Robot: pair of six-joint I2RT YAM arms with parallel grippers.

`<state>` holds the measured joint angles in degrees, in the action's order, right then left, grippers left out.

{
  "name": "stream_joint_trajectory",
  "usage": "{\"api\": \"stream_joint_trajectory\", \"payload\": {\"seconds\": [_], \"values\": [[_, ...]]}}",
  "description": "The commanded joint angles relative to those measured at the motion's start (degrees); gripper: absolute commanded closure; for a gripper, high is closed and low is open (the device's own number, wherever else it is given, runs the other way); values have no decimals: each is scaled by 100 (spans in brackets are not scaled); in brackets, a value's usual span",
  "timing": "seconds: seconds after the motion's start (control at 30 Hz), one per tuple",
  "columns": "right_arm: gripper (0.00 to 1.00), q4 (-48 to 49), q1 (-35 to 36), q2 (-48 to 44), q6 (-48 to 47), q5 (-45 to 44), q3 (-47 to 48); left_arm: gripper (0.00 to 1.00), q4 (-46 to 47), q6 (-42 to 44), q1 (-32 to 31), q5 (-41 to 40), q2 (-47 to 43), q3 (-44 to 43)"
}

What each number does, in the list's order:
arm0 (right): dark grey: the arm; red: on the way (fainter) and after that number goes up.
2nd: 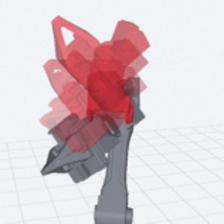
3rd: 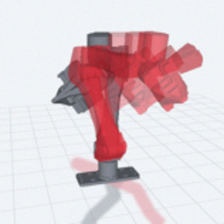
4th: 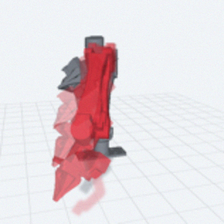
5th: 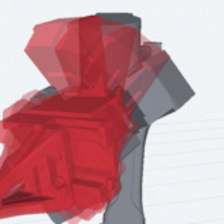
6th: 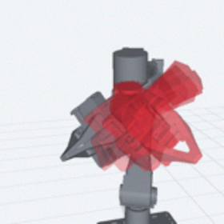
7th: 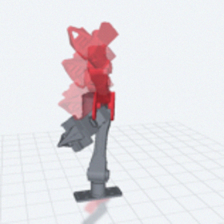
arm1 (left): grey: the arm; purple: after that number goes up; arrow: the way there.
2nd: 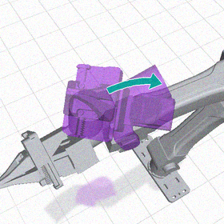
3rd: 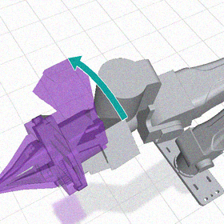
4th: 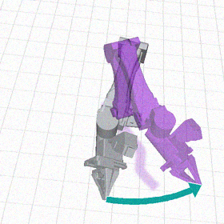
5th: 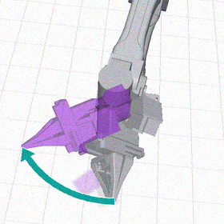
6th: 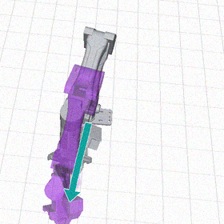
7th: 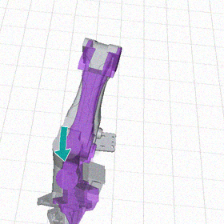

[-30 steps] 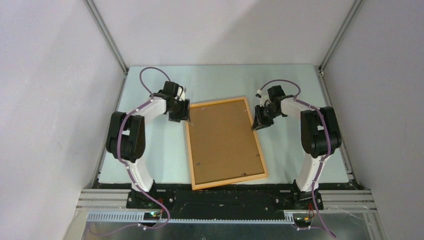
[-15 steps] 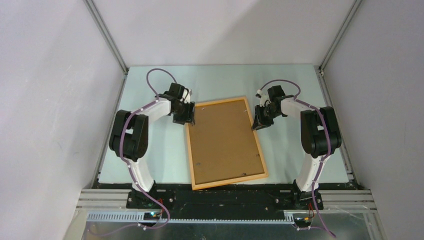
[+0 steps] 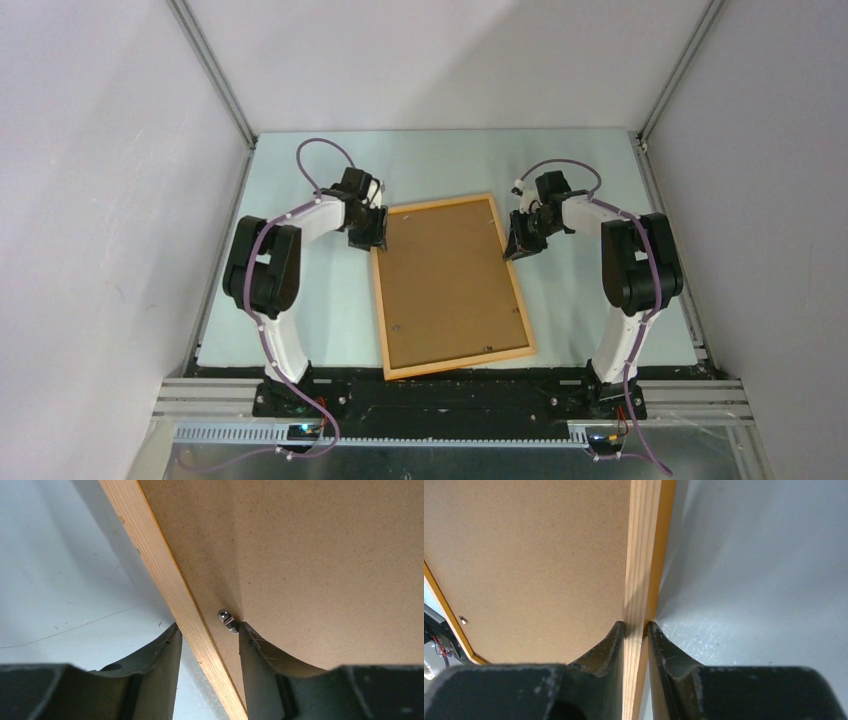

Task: Put the photo into the frame

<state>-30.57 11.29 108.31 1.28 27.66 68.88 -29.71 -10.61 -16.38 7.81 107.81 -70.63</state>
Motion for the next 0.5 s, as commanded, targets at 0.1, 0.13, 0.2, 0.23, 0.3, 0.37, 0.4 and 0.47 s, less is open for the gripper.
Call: {"api": "stream_joint_trajectory", "payload": {"seconds": [0.1, 0.13, 0.2, 0.23, 0.3, 0.37, 0.4, 0.47], "values": [[95, -144, -72, -46, -108, 211, -15, 58, 46, 69, -23, -190, -81, -17], [95, -145, -73, -42, -110, 212, -15, 59, 50, 79, -25, -187, -92, 9], [95, -138, -76, -32, -110, 221, -13, 60, 49, 92, -23, -190, -121, 29], [95, -145, -75, -30, -110, 233, -15, 62, 52, 102, -27, -185, -127, 35], [95, -149, -75, -23, -108, 231, -11, 64, 48, 105, -24, -184, -139, 38], [95, -153, -86, -24, -110, 235, -9, 65, 53, 103, -23, -177, -138, 33], [95, -152, -88, -22, -110, 238, -14, 65, 53, 103, -23, -169, -137, 32], [95, -156, -88, -21, -112, 240, -13, 67, 52, 111, -28, -163, -137, 37]]}}
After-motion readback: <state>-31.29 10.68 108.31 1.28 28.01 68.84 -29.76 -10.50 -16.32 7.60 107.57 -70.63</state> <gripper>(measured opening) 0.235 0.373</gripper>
